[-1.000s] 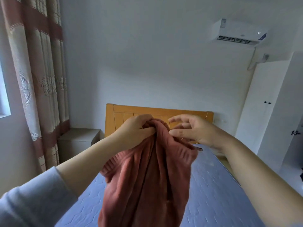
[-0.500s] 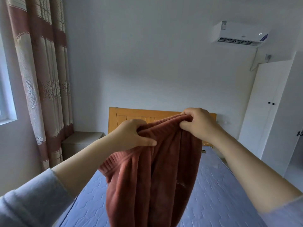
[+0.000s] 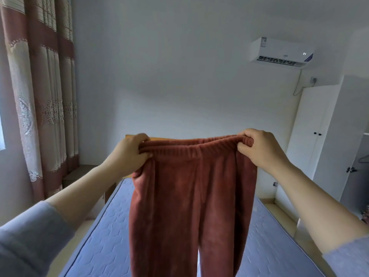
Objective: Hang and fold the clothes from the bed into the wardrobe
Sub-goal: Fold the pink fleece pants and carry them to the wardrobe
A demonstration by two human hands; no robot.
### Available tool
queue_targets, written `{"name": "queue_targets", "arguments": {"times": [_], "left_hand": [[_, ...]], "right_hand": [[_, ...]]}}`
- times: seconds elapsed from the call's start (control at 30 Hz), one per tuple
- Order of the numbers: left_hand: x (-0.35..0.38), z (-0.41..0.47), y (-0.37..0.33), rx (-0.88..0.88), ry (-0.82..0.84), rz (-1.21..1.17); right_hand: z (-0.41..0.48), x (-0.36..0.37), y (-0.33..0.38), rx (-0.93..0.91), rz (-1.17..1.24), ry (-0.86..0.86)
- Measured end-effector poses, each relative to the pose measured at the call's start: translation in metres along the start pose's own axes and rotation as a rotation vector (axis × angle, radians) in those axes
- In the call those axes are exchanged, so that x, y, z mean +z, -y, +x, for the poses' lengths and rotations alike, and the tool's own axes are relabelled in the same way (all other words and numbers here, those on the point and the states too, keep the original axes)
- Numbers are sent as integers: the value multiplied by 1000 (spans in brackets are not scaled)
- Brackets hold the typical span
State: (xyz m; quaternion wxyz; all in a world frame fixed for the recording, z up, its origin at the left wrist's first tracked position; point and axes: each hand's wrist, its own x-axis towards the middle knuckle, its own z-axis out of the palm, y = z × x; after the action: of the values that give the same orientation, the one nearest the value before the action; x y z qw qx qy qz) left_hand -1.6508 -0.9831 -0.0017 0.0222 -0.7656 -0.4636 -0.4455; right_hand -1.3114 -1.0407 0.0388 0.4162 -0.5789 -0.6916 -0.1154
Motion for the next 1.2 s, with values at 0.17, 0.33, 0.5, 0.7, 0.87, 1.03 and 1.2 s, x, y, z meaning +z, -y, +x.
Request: {"name": "queue_targets", "arguments": {"times": [0.17,0.33,0.5,0.7,0.87,1.03,1.2], "left_hand": [[-8,22,-1,-70,-163,6],[2,21,3,-83,-68,-21],[-8,16,22,-246,-11,55],[-7,11,-2,-705,70,-626],[5,13,-40,-831,235,-1220],[14,-6,-75,-655,123,-1220],[16,-27,-101,-428,225,-1003]], "right_hand": [[8,-8,-2,1,-165,324],[2,2,-5,57,-138,521],[-7,-2,-19,226,348,371],[-16,20,-8,646,726,46],[-13,17,35,908,1047,-15],[-29,24,75,779,1210,67],[-44,35,91,616,1273,243]]}}
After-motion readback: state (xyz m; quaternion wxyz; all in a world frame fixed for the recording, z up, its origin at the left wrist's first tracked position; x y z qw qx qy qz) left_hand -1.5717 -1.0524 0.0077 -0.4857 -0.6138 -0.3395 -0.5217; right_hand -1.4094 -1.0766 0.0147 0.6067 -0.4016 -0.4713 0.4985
